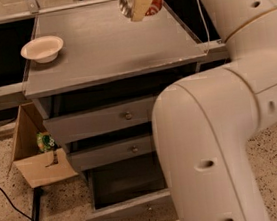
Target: Place coke can into bottom drawer
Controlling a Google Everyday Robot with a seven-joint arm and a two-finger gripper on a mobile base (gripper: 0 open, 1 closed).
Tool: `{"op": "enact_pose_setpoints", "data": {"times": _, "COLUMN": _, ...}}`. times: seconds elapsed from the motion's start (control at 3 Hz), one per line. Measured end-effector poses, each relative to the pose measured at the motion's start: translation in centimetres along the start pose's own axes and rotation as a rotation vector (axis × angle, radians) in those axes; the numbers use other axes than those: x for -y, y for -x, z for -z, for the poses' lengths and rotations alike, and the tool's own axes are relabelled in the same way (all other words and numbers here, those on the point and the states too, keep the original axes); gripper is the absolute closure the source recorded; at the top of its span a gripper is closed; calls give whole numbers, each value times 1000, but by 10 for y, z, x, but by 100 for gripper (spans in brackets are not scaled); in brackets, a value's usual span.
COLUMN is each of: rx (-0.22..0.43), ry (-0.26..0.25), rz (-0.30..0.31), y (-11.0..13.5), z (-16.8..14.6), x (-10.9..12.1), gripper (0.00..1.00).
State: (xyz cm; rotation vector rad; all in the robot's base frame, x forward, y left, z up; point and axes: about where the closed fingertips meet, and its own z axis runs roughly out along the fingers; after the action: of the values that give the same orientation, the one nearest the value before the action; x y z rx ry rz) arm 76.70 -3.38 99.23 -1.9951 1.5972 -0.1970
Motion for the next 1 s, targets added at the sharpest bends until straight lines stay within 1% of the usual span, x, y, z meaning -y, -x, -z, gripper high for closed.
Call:
{"op": "enact_pose_setpoints", "data": {"times": 0.33, "rx": 48, "ry": -146, "rz": -35, "y": 14, "z": 58, "x": 10, "gripper": 100}}
{"op": "enact_pose_setpoints", "data": {"times": 0.67, "rx": 99, "ry": -204, "rz": -4, "y": 45, "z": 80, "x": 12, "gripper": 100}}
{"op": "enact_pose_setpoints", "data": {"times": 1.0, "rx": 90, "ry": -184, "rz": -10, "y": 41, "z": 75, "x": 7, "gripper": 100}}
